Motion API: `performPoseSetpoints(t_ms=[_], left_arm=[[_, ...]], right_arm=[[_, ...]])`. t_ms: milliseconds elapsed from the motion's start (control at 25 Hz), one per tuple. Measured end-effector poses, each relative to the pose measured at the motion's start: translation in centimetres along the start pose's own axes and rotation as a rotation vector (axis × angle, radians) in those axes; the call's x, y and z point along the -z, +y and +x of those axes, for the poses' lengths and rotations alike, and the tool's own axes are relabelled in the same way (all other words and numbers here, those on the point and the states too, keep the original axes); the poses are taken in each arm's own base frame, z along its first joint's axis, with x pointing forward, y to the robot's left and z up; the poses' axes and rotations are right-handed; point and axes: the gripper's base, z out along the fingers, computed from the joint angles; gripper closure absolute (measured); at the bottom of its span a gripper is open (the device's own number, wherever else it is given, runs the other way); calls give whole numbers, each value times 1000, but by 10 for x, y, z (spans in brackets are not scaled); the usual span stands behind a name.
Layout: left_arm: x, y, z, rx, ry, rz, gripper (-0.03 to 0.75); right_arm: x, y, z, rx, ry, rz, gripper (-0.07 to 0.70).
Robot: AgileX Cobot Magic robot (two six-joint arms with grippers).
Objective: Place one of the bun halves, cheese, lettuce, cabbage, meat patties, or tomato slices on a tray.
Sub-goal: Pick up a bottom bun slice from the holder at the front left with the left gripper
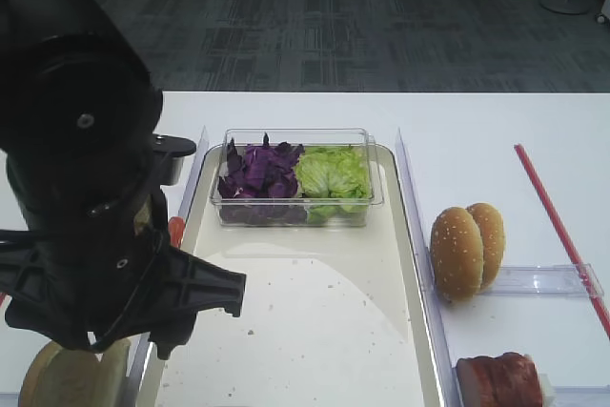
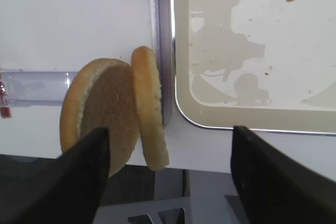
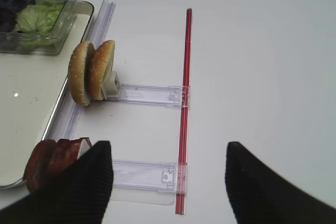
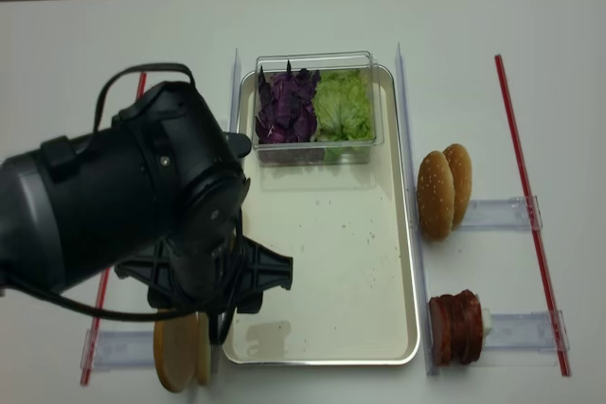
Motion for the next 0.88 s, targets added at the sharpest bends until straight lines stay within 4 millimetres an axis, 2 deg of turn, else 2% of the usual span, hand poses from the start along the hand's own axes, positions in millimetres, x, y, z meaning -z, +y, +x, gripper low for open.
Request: performPoseSetpoints(t_ms=[880], left_arm=[[-16, 0, 0, 63, 17, -62, 276]], right_arm=[[0, 0, 0, 0, 0, 0, 143]])
